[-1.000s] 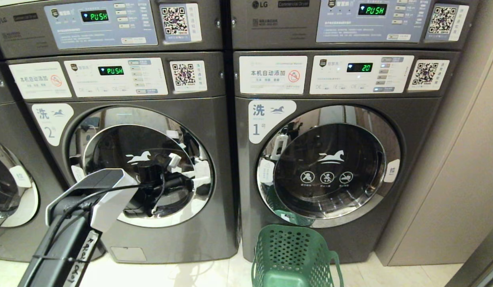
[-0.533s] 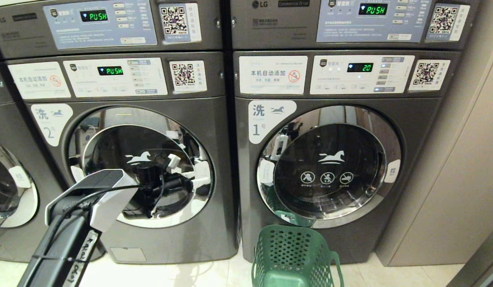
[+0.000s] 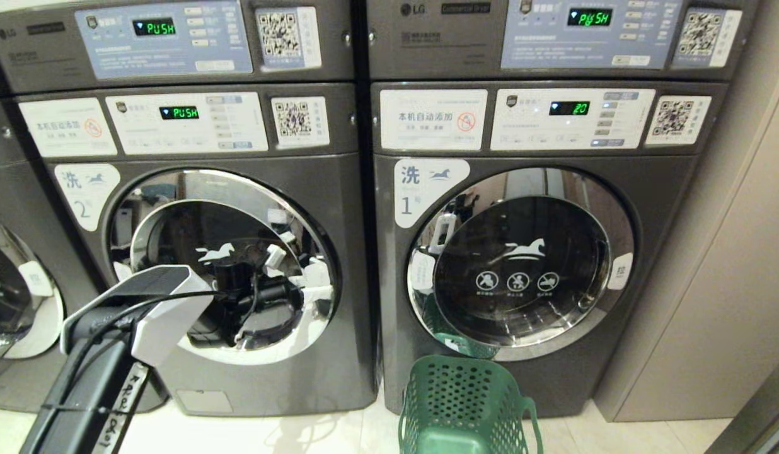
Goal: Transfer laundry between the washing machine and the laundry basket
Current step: Open the lid of the washing machine
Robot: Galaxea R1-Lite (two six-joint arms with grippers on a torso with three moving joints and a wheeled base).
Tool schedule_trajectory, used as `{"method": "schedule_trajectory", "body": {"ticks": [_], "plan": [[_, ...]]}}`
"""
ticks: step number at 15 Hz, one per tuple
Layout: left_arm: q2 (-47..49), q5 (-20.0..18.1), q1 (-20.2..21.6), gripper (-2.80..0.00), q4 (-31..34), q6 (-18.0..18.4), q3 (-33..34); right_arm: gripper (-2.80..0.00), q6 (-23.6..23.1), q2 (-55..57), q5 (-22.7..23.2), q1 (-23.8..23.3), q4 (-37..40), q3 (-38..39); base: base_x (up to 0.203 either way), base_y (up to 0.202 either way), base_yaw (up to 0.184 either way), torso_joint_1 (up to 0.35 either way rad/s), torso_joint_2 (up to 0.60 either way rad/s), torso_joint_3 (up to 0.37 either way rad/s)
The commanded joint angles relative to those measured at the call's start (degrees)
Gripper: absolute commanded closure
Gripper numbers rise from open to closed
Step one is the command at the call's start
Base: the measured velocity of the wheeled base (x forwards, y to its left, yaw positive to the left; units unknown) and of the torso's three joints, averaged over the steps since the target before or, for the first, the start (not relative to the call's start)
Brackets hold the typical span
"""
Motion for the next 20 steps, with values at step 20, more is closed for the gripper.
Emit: {"method": "schedule_trajectory", "body": {"ticks": [20], "plan": [[-11.66,1.51,11.34,-2.8,-8.02,2.2,21.74,0.0,0.0,0.06,-0.05,-0.08,-0.01,0.0,0.0,0.0,0.0,0.0,0.0,0.0]]}}
